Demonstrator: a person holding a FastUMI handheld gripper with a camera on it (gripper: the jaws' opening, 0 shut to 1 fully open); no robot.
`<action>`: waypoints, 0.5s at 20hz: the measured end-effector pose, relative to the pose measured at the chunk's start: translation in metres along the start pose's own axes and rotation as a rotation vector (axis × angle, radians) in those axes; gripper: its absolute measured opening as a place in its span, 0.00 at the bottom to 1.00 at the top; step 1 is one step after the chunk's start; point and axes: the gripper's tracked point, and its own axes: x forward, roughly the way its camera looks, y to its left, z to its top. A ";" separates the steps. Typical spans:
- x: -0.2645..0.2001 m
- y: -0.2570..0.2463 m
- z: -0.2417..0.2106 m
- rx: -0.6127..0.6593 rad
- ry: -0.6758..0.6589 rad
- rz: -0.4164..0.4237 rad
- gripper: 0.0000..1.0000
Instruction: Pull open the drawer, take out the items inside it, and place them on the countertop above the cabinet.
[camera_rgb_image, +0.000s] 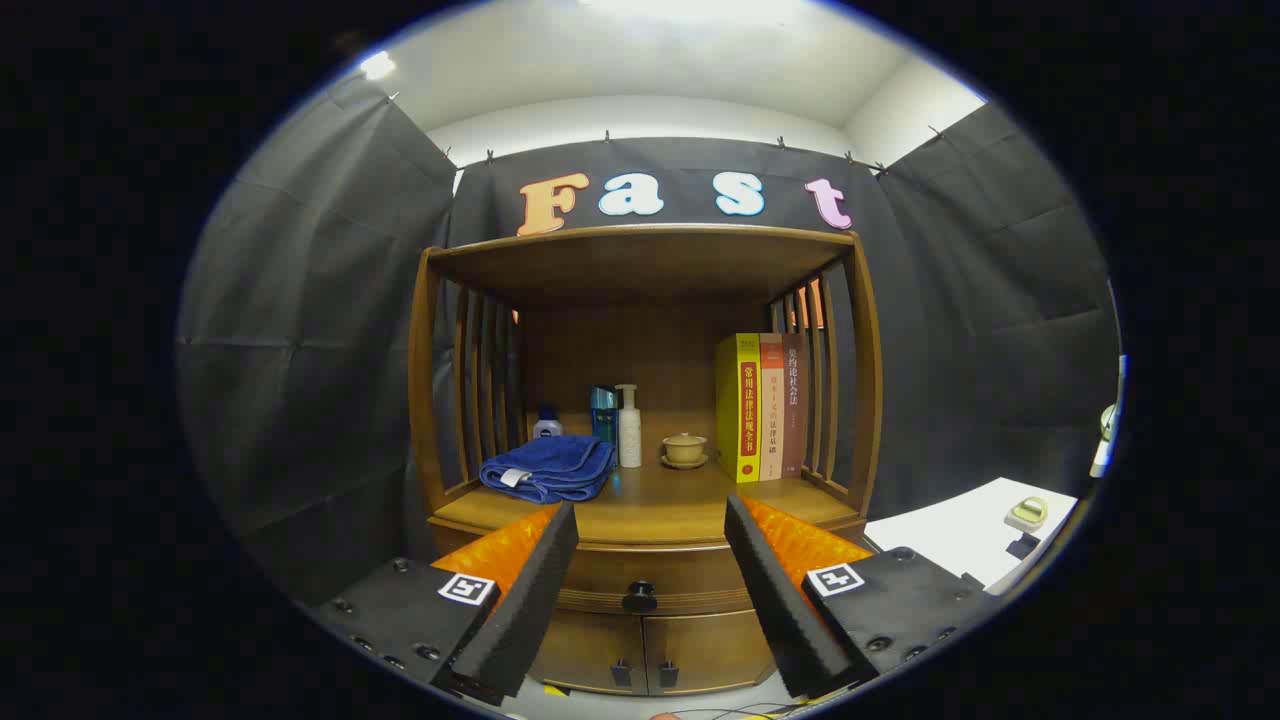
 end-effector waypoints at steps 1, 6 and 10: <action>0.001 0.000 -0.003 -0.001 0.004 0.001 0.98; 0.002 -0.001 -0.004 -0.001 0.005 -0.001 0.98; 0.001 0.001 -0.003 -0.005 0.006 0.004 0.98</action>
